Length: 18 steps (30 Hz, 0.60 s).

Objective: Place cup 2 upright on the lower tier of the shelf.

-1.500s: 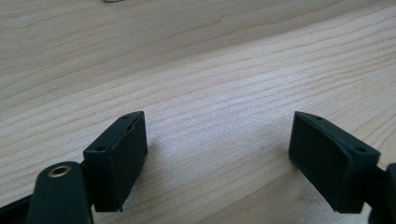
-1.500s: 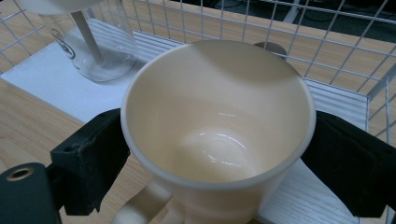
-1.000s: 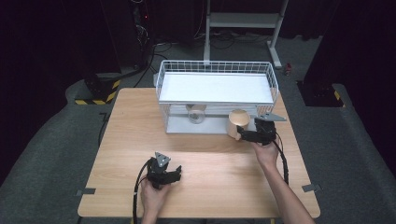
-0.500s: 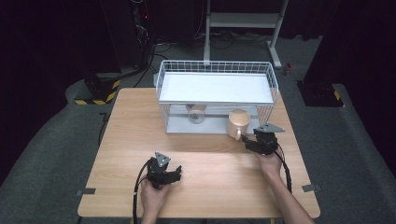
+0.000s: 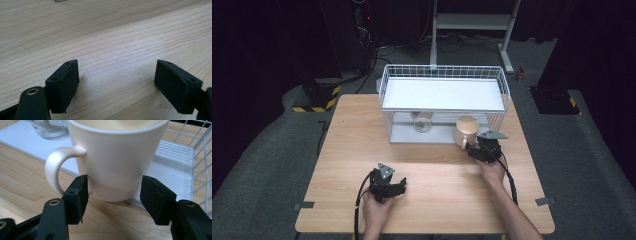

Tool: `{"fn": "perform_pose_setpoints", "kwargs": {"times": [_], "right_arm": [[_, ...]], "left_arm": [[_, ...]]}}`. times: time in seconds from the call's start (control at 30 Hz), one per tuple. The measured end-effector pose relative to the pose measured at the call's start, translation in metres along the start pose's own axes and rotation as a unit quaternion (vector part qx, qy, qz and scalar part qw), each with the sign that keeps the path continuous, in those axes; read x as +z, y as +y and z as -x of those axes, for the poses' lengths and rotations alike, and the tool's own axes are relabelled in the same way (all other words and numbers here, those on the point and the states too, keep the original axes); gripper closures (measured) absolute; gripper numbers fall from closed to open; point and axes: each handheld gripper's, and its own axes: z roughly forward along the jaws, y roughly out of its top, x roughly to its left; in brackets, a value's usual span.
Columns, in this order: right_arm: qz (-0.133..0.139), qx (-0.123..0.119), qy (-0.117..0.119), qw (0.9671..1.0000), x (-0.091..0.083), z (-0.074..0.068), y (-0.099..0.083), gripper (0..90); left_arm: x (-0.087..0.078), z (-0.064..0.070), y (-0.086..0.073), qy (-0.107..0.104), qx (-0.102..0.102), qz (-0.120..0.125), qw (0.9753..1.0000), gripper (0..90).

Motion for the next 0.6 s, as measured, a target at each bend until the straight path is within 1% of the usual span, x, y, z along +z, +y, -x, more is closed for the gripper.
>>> {"fn": "perform_pose_setpoints", "kwargs": {"times": [0.07, 0.1, 0.13, 0.23, 0.27, 0.33, 0.4, 0.43, 0.5, 0.53, 0.57, 0.6], "right_arm": [[0.002, -0.003, -0.001, 1.0000, 0.001, 0.000, 0.000, 39.6], [-0.001, 0.002, -0.002, 1.0000, 0.004, -0.001, 0.002, 39.0], [-0.001, 0.002, -0.002, 1.0000, 0.004, -0.001, 0.002, 39.0], [-0.003, 0.004, -0.006, 1.0000, 0.007, -0.002, 0.007, 38.6], [-0.004, 0.001, -0.007, 1.0000, 0.009, -0.002, 0.010, 38.8], [-0.007, 0.006, -0.009, 0.9999, 0.013, -0.002, 0.014, 38.3], [-0.008, 0.018, -0.006, 0.9998, 0.016, -0.002, 0.016, 38.3], [-0.010, 0.018, -0.009, 0.9997, 0.017, -0.003, 0.018, 38.2], [-0.005, 0.017, -0.011, 0.9998, 0.021, -0.003, 0.020, 39.5], [-0.007, 0.014, -0.010, 0.9998, 0.023, -0.002, 0.021, 38.8], [-0.012, 0.023, -0.012, 0.9996, 0.026, -0.003, 0.022, 38.5], [-0.012, 0.021, -0.012, 0.9996, 0.028, -0.003, 0.023, 38.6]], "left_arm": [[0.000, 0.000, 0.000, 0.000, 0.000, 0.000, 1.0000, 20.4], [0.000, 0.000, 0.000, 0.000, 0.000, 0.000, 1.0000, 20.4], [0.000, 0.000, 0.000, 0.000, 0.000, 0.000, 1.0000, 20.5], [0.000, 0.000, 0.000, 0.000, 0.000, 0.000, 1.0000, 20.5], [0.000, 0.000, 0.000, 0.000, 0.000, 0.000, 1.0000, 20.5], [0.000, 0.000, 0.000, 0.000, 0.000, 0.001, 1.0000, 20.5], [0.000, 0.000, 0.000, 0.000, 0.000, 0.000, 1.0000, 20.5], [0.000, 0.000, 0.000, 0.000, 0.000, 0.000, 1.0000, 20.5], [0.000, 0.000, 0.000, 0.000, 0.000, 0.000, 1.0000, 20.5], [0.000, 0.000, 0.000, 0.000, 0.000, 0.000, 1.0000, 20.5], [0.000, 0.000, 0.000, 0.000, 0.000, 0.000, 1.0000, 20.5], [0.000, 0.000, 0.000, 0.000, 0.000, 0.000, 1.0000, 20.5]]}}
